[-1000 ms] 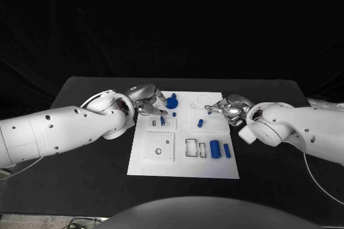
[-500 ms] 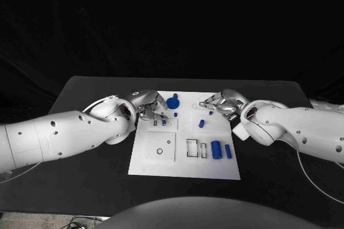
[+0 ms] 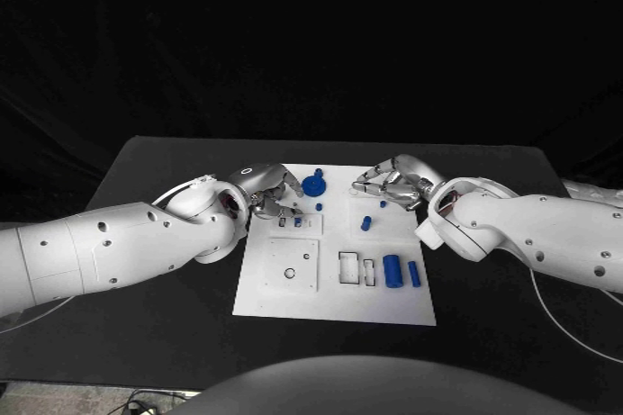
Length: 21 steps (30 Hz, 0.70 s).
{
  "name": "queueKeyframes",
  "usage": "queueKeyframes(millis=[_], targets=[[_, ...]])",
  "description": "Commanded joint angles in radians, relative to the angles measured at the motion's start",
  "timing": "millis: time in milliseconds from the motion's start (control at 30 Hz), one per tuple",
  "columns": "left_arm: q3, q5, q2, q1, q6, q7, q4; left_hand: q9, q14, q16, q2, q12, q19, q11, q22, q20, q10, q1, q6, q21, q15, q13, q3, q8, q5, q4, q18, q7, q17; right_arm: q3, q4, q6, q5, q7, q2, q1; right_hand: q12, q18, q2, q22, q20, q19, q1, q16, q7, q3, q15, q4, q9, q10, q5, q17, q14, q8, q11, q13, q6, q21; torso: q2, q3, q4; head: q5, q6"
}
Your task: Assemble the parts on the task board
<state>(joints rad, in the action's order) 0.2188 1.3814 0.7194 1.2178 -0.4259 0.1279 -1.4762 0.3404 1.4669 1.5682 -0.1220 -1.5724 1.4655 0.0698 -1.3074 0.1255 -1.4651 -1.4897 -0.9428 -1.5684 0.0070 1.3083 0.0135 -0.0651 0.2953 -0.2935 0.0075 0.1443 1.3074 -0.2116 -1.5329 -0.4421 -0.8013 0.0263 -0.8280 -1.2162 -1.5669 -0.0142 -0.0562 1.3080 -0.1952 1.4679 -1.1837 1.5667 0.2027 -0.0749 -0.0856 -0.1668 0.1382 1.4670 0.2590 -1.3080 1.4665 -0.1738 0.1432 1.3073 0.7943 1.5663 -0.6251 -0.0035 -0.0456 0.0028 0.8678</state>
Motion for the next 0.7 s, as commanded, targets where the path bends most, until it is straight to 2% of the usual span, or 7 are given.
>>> queueKeyframes(millis=[33, 233, 700], targets=[[-0.001, 0.016, -0.004, -0.003, -0.005, 0.020, 0.000, -0.004, 0.104, 0.003, 0.002, 0.002, 0.105, 0.007, -0.263, 0.005, -0.106, -0.014, -0.003, -0.002, 0.007, 0.262, 0.009, -0.001, -0.006, 0.000, -0.007, -0.004, 0.263, 0.000, 0.001, -0.002, -0.034, 0.022, 0.003, 0.000, -0.004, 0.014, 0.000, 0.263, -0.005, 0.103, -0.006, 0.004, 0.007, 0.000, -0.005, 0.004, 0.001, 0.104, -0.003, -0.263, 0.104, -0.003, 0.001, 0.264, 0.004, 0.004, 0.001, 0.0000, 0.0006, 0.000, 0.002], [-0.001, 0.023, -0.004, -0.009, 0.000, 0.026, 0.001, -0.014, 0.104, 0.003, -0.001, 0.002, 0.105, 0.003, -0.263, 0.007, -0.106, -0.019, -0.031, -0.002, 0.005, 0.262, 0.020, -0.009, -0.006, 0.000, -0.007, -0.009, 0.263, 0.000, 0.003, 0.001, -0.034, 0.019, 0.005, 0.001, -0.004, 0.014, 0.000, 0.263, -0.005, 0.103, -0.006, 0.004, 0.008, 0.000, -0.005, 0.004, 0.001, 0.104, -0.003, -0.263, 0.104, -0.003, 0.001, 0.264, 0.004, 0.004, 0.002, -0.0004, 0.0010, -0.001, 0.004], [-0.001, 0.030, -0.006, -0.023, 0.009, 0.034, 0.009, -0.022, 0.104, 0.003, -0.008, 0.002, 0.105, 0.001, -0.263, 0.008, -0.106, -0.011, -0.042, -0.002, 0.003, 0.262, 0.019, -0.009, -0.007, -0.002, -0.007, -0.011, 0.263, 0.000, 0.004, 0.007, -0.033, 0.009, 0.002, 0.001, -0.004, 0.014, -0.003, 0.263, -0.004, 0.103, -0.003, 0.004, 0.009, 0.000, -0.005, 0.001, 0.002, 0.104, -0.004, -0.263, 0.104, -0.004, 0.001, 0.264, 0.004, 0.004, 0.001, -0.0008, 0.0009, -0.005, 0.005]])
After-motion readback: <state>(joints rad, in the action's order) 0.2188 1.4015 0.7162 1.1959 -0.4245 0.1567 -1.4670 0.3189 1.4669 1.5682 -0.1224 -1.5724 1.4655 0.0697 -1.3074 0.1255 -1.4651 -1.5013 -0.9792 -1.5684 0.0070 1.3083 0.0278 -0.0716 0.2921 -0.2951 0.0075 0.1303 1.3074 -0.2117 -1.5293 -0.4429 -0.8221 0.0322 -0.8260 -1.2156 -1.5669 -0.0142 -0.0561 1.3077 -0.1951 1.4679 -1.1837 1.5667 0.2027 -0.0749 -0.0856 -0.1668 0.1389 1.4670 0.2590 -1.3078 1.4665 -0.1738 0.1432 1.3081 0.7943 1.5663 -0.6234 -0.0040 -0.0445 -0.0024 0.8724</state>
